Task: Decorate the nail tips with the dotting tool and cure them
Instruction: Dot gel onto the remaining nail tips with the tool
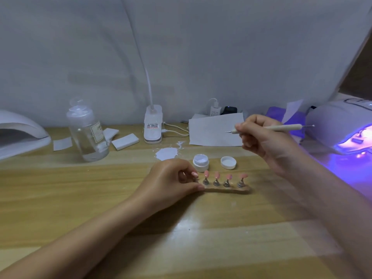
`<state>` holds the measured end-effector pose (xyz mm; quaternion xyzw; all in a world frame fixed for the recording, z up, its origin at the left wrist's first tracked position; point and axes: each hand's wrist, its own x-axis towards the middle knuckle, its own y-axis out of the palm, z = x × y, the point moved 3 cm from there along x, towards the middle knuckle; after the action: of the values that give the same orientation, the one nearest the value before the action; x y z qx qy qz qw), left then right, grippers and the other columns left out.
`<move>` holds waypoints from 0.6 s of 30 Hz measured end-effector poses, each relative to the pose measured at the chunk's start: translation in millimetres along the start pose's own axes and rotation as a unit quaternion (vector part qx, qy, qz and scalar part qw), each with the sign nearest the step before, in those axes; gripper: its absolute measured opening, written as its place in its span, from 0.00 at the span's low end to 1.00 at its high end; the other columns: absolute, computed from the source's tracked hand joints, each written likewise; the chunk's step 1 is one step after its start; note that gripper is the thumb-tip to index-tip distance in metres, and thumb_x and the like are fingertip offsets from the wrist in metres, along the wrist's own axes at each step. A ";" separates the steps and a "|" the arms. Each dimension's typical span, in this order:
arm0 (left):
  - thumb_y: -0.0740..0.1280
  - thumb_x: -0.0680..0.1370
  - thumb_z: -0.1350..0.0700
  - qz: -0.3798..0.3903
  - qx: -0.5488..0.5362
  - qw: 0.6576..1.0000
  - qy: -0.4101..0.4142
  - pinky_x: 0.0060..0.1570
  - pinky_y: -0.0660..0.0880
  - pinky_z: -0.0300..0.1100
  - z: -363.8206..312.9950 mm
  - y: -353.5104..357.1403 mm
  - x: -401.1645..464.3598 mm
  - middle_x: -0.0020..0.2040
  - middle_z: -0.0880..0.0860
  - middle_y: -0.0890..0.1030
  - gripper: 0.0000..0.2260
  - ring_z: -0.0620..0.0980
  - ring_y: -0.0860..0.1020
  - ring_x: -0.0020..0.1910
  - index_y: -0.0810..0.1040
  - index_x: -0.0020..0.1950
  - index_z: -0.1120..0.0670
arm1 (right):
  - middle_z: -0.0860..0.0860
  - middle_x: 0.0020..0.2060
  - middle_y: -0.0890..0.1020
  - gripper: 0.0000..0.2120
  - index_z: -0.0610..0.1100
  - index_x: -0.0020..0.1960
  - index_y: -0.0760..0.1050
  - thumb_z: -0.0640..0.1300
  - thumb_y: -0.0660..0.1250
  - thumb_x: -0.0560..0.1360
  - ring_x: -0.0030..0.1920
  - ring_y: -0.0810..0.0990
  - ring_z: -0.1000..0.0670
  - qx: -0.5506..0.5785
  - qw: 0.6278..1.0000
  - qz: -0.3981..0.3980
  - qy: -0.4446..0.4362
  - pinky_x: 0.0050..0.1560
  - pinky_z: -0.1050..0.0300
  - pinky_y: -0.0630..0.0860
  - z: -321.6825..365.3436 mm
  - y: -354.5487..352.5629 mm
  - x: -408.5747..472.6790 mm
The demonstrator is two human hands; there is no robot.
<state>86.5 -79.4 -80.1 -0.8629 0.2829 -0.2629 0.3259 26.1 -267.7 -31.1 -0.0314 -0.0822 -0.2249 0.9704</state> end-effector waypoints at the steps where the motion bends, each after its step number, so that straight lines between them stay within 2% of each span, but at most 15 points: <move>1: 0.76 0.65 0.51 -0.014 -0.011 1.000 -0.002 0.36 0.68 0.28 1.0 1.8 -1.1 0.32 0.41 0.76 0.09 0.38 0.73 0.37 0.76 0.36 0.44 | 0.55 0.22 0.75 0.16 0.48 0.28 0.71 0.38 0.67 0.72 0.24 0.71 0.59 -0.014 1.000 -0.007 -0.014 0.30 0.69 0.71 -1.7 1.3 0.7; 6: 0.77 0.64 0.51 -0.059 -0.056 0.997 -0.004 0.36 0.69 0.31 6.2 6.1 -2.3 0.29 0.41 0.76 0.09 0.39 0.73 0.33 0.77 0.34 0.46 | 0.55 0.27 0.81 0.06 0.47 0.35 0.77 0.44 0.71 0.70 0.30 0.76 0.60 -0.102 0.994 0.006 -0.040 0.39 0.63 0.73 -3.0 10.9 9.9; 11: 0.76 0.64 0.51 -0.067 -0.092 0.993 -0.020 0.38 0.72 0.36 8.8 6.7 -2.2 0.31 0.42 0.79 0.07 0.39 0.76 0.33 0.79 0.35 0.45 | 0.56 0.22 0.79 0.14 0.46 0.30 0.74 0.51 0.72 0.69 0.25 0.74 0.63 -0.195 0.980 0.029 -0.036 0.33 0.66 0.70 -1.4 30.6 22.5; 14: 0.76 0.66 0.54 -0.070 -0.126 0.989 -0.036 0.37 0.70 0.33 10.8 6.1 -2.5 0.32 0.43 0.81 0.06 0.40 0.77 0.33 0.81 0.35 0.45 | 0.57 0.18 0.75 0.17 0.46 0.27 0.70 0.50 0.73 0.69 0.23 0.73 0.62 -0.260 0.964 0.028 -0.044 0.26 0.71 0.68 -4.7 42.2 27.2; 18: 0.75 0.67 0.57 -0.071 -0.130 0.989 -0.025 0.43 0.76 0.39 9.7 5.9 -2.2 0.36 0.45 0.82 0.04 0.43 0.80 0.38 0.82 0.36 0.48 | 0.53 0.22 0.73 0.18 0.47 0.24 0.68 0.46 0.74 0.66 0.27 0.71 0.55 -0.321 0.946 -0.002 -0.052 0.30 0.61 0.69 -14.2 51.0 30.5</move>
<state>89.3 -77.6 -91.2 -0.9222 0.2444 -0.2244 0.1985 77.6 -236.5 -41.0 -0.3526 -0.0561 -0.2395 0.9029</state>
